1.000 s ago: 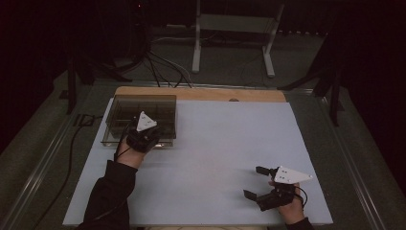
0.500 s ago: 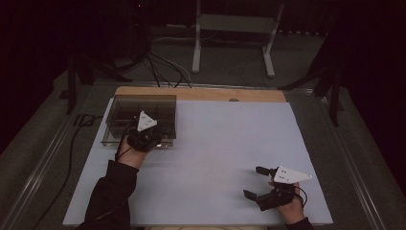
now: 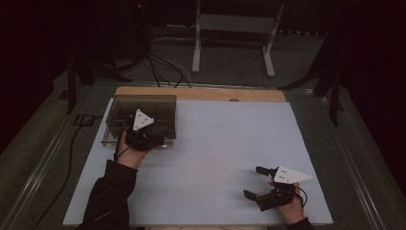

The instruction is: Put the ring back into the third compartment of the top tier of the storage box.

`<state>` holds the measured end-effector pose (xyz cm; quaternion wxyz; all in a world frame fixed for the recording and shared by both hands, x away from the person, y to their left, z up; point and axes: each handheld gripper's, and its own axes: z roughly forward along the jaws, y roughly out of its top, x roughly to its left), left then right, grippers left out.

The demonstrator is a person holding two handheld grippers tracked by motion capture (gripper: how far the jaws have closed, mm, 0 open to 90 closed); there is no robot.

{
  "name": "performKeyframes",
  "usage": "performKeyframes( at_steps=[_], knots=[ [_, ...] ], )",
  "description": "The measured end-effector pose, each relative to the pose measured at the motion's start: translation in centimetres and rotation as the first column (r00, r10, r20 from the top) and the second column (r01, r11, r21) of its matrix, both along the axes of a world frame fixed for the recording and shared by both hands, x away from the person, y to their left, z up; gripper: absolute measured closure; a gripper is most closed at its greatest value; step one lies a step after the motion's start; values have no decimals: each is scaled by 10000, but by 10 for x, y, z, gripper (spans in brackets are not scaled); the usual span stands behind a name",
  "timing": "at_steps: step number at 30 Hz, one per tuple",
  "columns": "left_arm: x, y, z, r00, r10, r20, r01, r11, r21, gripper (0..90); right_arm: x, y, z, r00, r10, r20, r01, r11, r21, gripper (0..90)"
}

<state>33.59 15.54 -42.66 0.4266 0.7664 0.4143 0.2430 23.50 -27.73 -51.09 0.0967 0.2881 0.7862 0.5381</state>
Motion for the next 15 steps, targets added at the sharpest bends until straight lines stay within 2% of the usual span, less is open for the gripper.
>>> performKeyframes(
  at_steps=[2, 6, 9, 15],
  knots=[
    [-2, 0, 2, 9999, -104, 29, 104, 9998, -158, 414, 0, 0, -1, 10000, -3, -19, 3, 10000, -42, 0],
    [-5, -3, 8, 9997, -196, 156, 199, 9996, -213, 350, 0, 0, 0, 10000, 9, -8, -9, 10000, -9, 0],
    [-8, -6, 10, 9991, -411, 88, 413, 9986, -330, 278, 0, 0, 0, 10000, 1, -28, -1, 10000, -10, 0],
    [-10, -13, 12, 9961, -881, 8, 880, 9948, -511, 194, 0, 0, 0, 10000, -7, -20, 7, 10000, -6, 0]
  ],
)
